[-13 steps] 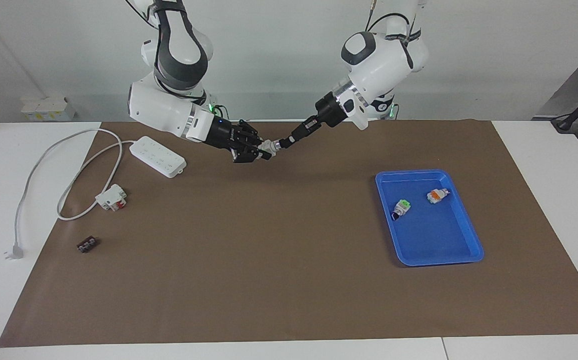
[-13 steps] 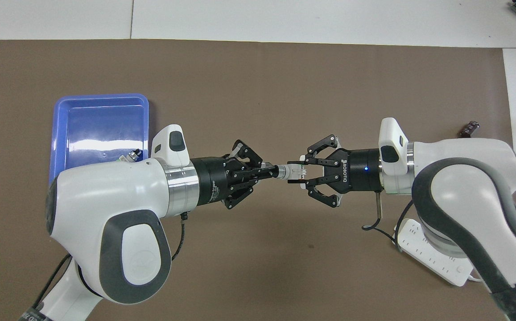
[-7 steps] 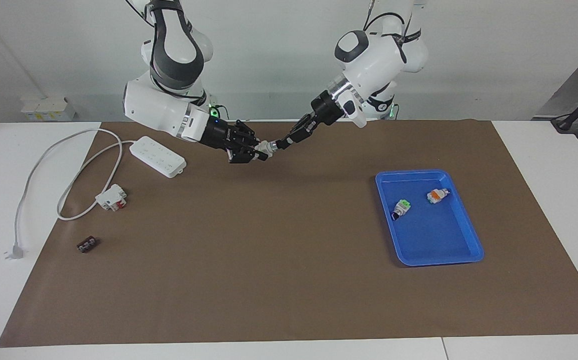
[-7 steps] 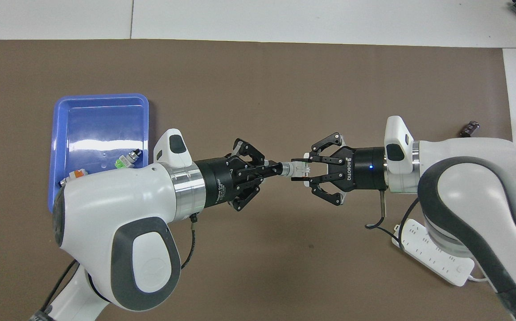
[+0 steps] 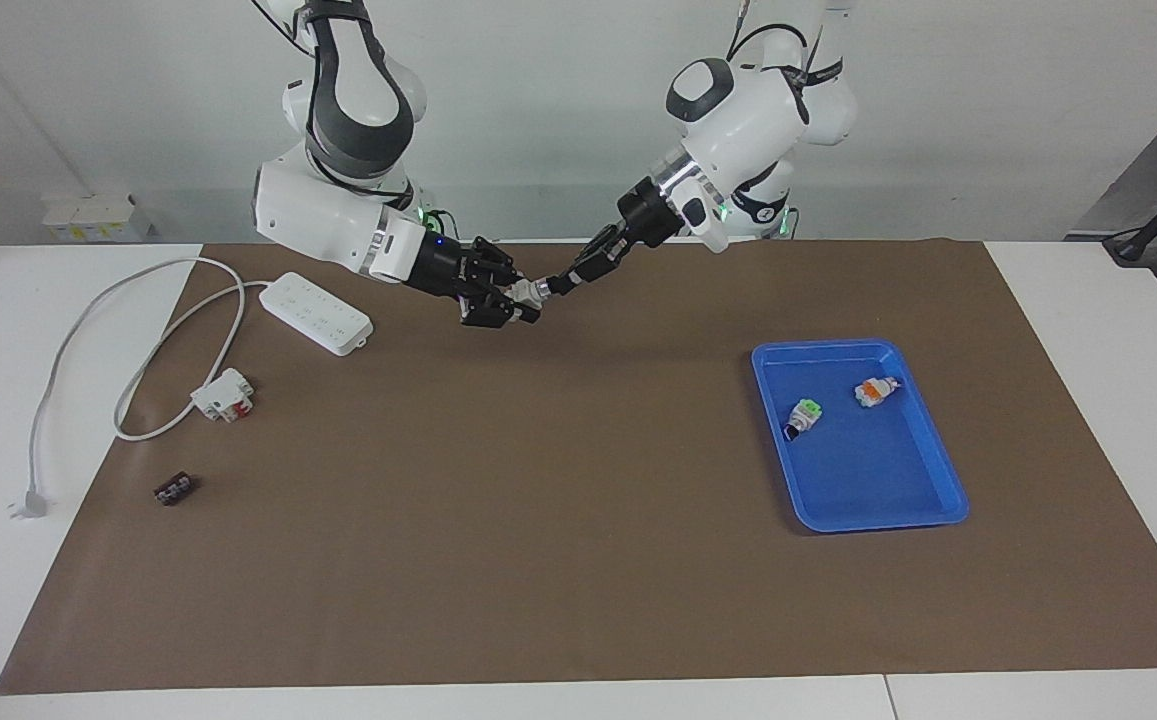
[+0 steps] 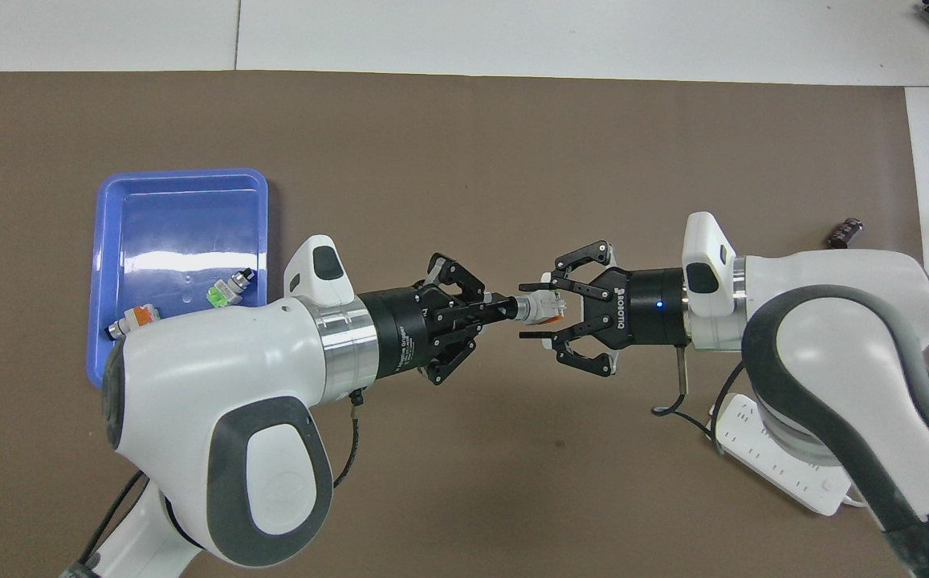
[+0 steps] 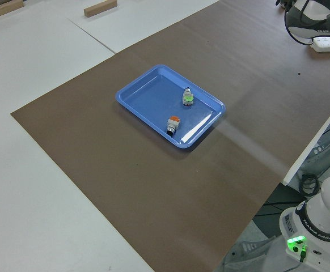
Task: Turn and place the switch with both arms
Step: 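Open the right gripper and pull the switch away with the left gripper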
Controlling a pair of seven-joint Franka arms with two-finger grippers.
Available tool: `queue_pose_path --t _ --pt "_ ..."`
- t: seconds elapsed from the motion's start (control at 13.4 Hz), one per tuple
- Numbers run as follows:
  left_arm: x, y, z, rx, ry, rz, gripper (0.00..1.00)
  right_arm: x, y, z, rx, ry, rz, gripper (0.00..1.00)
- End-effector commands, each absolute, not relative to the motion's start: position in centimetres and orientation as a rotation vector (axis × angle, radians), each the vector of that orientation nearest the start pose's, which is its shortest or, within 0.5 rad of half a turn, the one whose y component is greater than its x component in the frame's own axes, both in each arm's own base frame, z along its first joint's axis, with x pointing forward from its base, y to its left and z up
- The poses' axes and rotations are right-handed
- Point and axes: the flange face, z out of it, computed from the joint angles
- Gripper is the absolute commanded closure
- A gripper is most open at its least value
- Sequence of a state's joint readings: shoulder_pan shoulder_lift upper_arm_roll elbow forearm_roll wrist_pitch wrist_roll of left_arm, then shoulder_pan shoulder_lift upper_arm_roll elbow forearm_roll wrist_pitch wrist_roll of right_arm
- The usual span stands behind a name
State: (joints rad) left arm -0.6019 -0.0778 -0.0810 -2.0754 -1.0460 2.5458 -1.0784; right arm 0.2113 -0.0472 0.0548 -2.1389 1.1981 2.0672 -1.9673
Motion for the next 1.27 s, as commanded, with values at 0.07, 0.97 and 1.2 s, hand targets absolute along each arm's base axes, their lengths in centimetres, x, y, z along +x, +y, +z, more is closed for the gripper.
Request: queue_pose_path --t 0.07,0.97,1.2 --pt "45.2 -35.2 52.2 1.862 1.215 -0.345 1.00 50.7 19.3 45.3 -1.619 -1.593 -0.947 0.00" --pt "46.6 -30.8 50.4 2.534 0.912 -0.071 1.00 52.2 17.1 47.8 -1.778 -1.829 -0.777 0.00" --pt "47.7 -26.6 49.3 2.735 0.743 -0.038 1.00 53.5 15.9 50.7 -1.915 -2.051 -0.630 0.00"
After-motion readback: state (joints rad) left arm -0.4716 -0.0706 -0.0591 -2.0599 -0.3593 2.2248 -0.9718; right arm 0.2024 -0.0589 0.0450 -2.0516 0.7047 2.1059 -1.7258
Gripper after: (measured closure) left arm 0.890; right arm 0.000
